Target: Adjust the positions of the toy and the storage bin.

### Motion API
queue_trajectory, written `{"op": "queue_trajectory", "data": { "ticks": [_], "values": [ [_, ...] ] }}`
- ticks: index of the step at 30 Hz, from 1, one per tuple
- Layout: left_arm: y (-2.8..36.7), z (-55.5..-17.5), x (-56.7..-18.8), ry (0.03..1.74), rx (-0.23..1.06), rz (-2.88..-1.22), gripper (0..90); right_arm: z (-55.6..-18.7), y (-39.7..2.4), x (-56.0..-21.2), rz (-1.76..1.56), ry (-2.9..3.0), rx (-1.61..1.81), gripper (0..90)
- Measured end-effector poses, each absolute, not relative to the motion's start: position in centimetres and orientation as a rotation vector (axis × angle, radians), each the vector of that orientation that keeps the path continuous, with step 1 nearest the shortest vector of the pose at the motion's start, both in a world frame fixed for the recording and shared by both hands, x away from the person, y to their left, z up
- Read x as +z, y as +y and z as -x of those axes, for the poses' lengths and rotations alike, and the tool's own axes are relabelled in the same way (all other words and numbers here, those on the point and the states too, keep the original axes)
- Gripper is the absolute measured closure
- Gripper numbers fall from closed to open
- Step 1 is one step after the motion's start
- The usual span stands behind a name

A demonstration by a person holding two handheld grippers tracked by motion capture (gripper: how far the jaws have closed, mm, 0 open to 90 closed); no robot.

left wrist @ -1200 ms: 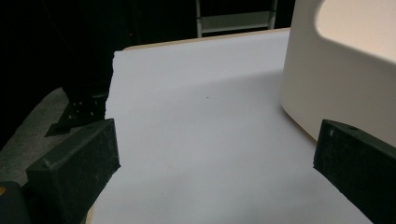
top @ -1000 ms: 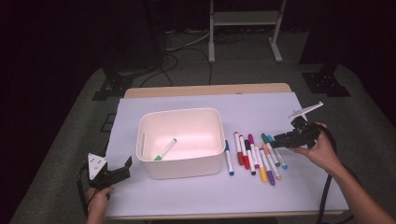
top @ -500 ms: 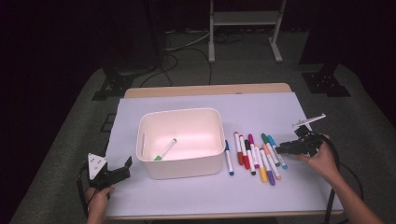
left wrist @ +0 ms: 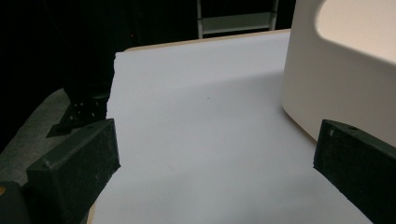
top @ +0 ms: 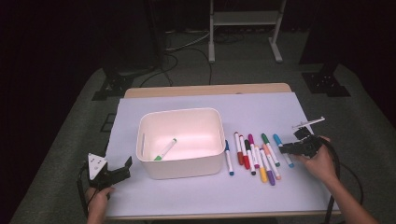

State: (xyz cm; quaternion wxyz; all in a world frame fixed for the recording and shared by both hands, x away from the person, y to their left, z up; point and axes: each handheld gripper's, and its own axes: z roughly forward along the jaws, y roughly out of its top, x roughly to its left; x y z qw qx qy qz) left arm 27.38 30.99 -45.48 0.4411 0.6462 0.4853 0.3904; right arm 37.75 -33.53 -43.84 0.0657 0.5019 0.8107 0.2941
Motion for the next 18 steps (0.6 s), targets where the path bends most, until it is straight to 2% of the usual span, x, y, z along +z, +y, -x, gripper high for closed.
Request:
{"op": "queue_trajectory", "data": {
  "ticks": [2, 9, 18],
  "values": [
    [31.0, -27.4, -45.5, 1.204, 0.969, -1.605, 0.0, -37.6, -33.6, -43.9, -1.507, 2.431, 0.877, 74.5],
    [31.0, -27.4, -45.5, 1.209, 0.964, -1.604, 0.0, -37.7, -34.1, -43.8, -1.579, 2.423, 0.921, 75.6],
    [31.0, -27.4, -45.5, 1.209, 0.965, -1.605, 0.0, -36.5, -33.4, -42.0, -1.509, 2.509, 1.056, 75.7]
  ]
}}
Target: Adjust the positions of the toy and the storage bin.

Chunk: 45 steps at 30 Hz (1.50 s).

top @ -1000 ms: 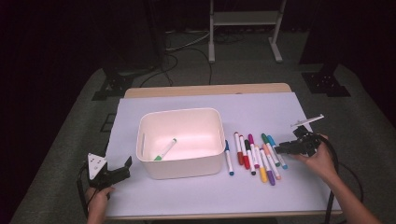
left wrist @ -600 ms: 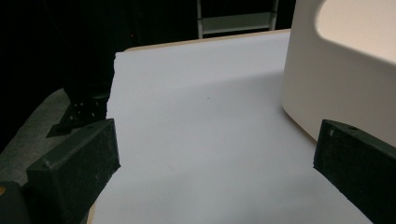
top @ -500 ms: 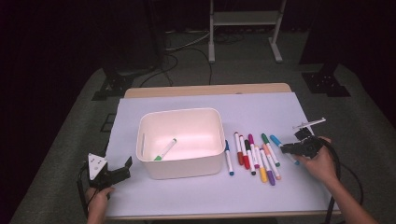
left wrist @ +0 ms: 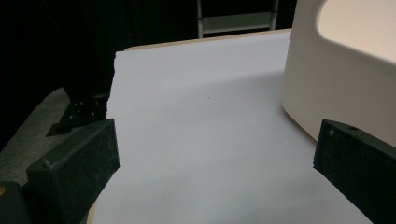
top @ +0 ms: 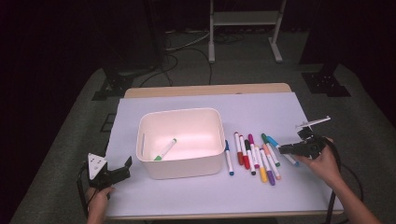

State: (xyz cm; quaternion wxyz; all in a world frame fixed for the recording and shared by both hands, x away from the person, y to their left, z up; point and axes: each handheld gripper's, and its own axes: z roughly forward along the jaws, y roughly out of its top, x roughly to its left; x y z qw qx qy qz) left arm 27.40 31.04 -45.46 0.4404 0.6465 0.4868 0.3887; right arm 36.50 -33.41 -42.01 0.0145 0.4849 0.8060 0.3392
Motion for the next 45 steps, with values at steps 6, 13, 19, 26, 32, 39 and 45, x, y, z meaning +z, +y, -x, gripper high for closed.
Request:
{"op": "queue_trajectory", "data": {
  "ticks": [6, 13, 19, 26, 32, 39, 45],
  "values": [
    [31.0, -27.4, -45.5, 1.202, 0.972, -1.602, 0.0, -35.4, -32.4, -40.3, -1.47, 2.556, 1.145, 75.7],
    [31.0, -27.4, -45.5, 1.204, 0.969, -1.602, 0.0, -34.1, -30.1, -37.0, -1.329, 2.608, 1.22, 75.7],
    [31.0, -27.3, -45.5, 1.204, 0.97, -1.6, 0.0, -33.6, -28.1, -34.7, -1.215, 2.638, 1.259, 75.7],
    [31.1, -27.4, -45.5, 1.209, 0.963, -1.604, 0.0, -33.3, -26.1, -31.8, -1.13, 2.669, 1.323, 75.7],
    [31.0, -27.4, -45.5, 1.206, 0.964, -1.603, 0.0, -33.4, -23.6, -29.4, -1.011, 2.705, 1.338, 75.7],
    [31.1, -27.4, -45.5, 1.209, 0.961, -1.603, 0.0, -33.6, -20.6, -27.7, -0.9, 2.77, 1.347, 75.7],
    [31.1, -27.4, -45.5, 1.212, 0.96, -1.602, 0.0, -33.8, -18.0, -26.9, -0.819, 2.823, 1.357, 75.8]
  ]
}}
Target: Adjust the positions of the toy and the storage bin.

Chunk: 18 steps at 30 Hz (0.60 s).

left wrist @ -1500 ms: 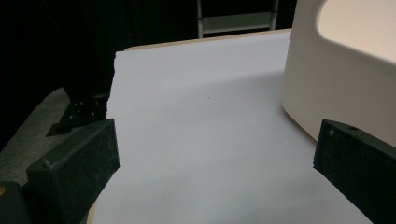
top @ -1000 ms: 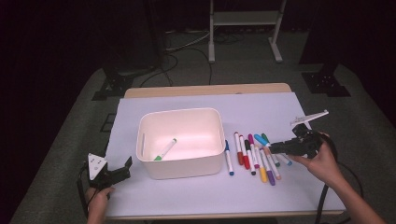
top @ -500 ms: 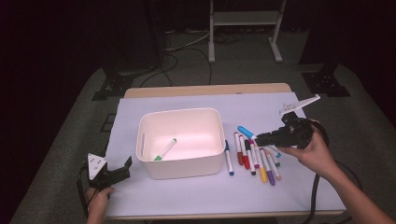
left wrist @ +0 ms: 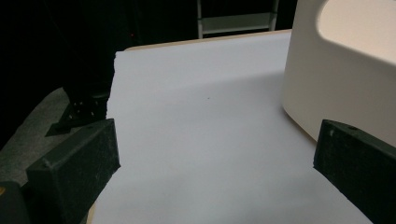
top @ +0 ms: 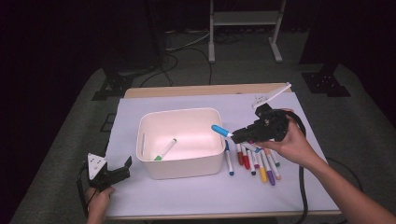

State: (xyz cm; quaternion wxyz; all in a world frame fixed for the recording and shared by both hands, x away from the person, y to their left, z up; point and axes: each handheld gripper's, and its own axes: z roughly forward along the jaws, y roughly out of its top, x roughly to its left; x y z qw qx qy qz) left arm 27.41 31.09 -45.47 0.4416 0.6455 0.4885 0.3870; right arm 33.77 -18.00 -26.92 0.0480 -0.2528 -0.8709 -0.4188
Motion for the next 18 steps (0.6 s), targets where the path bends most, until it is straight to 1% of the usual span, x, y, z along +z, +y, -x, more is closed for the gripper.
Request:
{"op": "queue_trajectory", "data": {
  "ticks": [9, 12, 13, 18],
  "values": [
    [31.1, -27.4, -45.5, 1.216, 0.958, -1.601, 0.0, -34.2, -14.0, -27.0, 0.649, -2.673, -1.219, 75.8],
    [31.1, -27.4, -45.5, 1.217, 0.957, -1.6, 0.0, -34.3, -13.3, -27.1, 0.632, -2.672, -1.218, 75.7],
    [31.1, -27.4, -45.5, 1.216, 0.956, -1.6, 0.0, -34.5, -12.4, -27.0, 0.602, -2.674, -1.215, 75.8],
    [31.1, -27.5, -45.5, 1.218, 0.952, -1.598, 0.0, -34.8, -11.0, -27.1, 0.569, -2.669, -1.203, 75.8]
  ]
}}
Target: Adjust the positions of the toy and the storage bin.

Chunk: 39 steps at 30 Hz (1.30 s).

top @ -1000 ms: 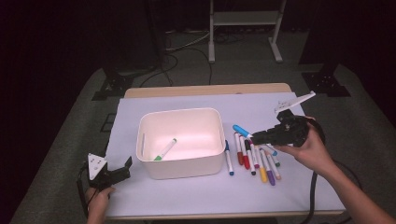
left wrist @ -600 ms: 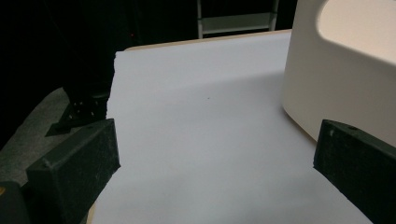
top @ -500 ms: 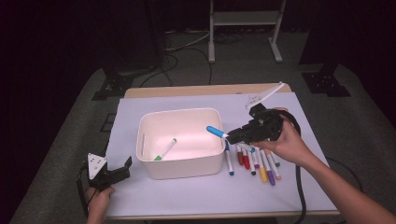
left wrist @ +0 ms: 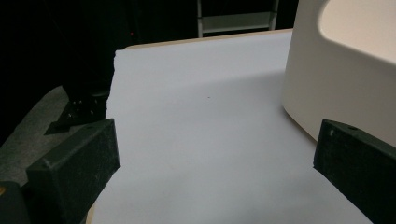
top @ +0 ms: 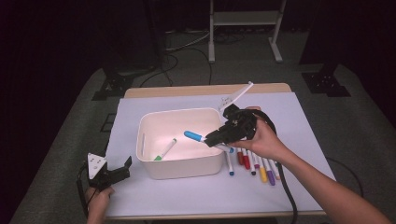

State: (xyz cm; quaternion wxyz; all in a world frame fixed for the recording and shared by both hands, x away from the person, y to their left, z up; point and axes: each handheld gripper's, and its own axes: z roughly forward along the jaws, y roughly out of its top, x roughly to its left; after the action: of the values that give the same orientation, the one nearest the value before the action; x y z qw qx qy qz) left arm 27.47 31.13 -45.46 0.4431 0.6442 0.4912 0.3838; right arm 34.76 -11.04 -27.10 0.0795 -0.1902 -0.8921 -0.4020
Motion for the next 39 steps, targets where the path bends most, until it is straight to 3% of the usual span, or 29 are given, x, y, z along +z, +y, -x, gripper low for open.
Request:
{"op": "queue_trajectory", "data": {
  "ticks": [39],
  "values": [
    [31.2, -27.5, -45.5, 1.214, 0.953, -1.596, 0.0, -38.1, -1.9, -31.7, 0.34, -2.699, -0.975, 75.8]
  ]
}}
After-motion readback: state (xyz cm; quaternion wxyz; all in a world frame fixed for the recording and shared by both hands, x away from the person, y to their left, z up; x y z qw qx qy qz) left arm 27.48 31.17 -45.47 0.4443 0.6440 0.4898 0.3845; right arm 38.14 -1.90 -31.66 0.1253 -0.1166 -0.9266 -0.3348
